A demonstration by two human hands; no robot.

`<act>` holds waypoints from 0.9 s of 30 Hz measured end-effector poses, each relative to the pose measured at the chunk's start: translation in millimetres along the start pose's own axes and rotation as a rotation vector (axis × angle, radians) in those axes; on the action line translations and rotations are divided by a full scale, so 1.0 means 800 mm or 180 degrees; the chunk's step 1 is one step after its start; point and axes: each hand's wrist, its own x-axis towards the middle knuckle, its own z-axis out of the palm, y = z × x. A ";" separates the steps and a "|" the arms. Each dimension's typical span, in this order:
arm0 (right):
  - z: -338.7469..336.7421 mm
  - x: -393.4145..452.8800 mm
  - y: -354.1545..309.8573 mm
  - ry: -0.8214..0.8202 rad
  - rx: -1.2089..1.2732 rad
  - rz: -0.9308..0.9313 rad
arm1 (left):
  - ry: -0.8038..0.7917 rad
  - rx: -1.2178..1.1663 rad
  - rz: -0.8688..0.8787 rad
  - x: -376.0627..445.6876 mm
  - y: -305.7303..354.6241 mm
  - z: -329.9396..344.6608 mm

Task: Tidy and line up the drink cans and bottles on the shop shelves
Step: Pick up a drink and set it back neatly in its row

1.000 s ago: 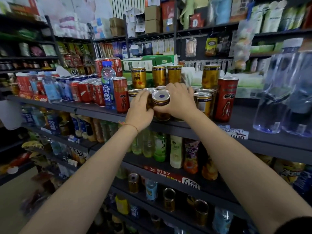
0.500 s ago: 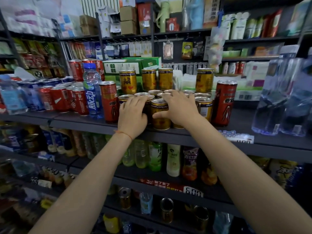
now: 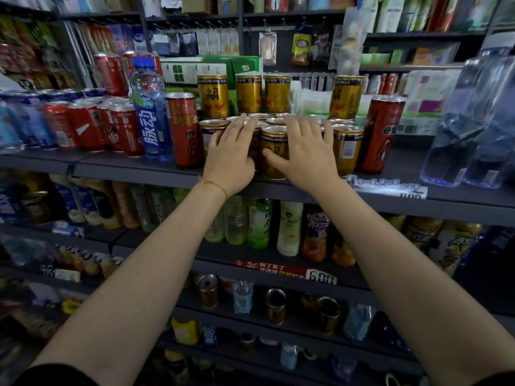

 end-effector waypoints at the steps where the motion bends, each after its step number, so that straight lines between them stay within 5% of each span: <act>1: -0.001 -0.005 -0.005 0.0225 0.0068 -0.0023 | 0.0143 -0.0129 0.0007 -0.007 0.000 -0.003; 4: -0.011 -0.024 -0.036 0.1136 0.0498 -0.0354 | 0.1125 -0.0401 -0.0084 -0.036 0.000 -0.015; 8: -0.010 -0.062 -0.088 0.0925 0.1367 -0.0793 | 0.1283 -0.0751 -0.0652 -0.089 -0.018 -0.013; 12: 0.038 -0.114 -0.121 -0.0179 0.1766 -0.0784 | 0.0914 -0.0669 -0.1224 -0.151 -0.047 0.024; 16: 0.112 -0.171 -0.129 -0.2562 0.2060 -0.0387 | -0.0013 -0.0413 -0.2044 -0.217 -0.078 0.083; 20: 0.180 -0.234 -0.127 -0.4125 0.1928 0.0124 | -0.1082 -0.0731 -0.2491 -0.284 -0.106 0.148; 24: 0.239 -0.287 -0.121 -0.4809 0.1652 0.1050 | -0.1843 -0.1117 -0.2819 -0.312 -0.126 0.189; 27: 0.276 -0.301 -0.125 -0.4186 0.1547 0.1887 | -0.2287 -0.1305 -0.2809 -0.320 -0.147 0.214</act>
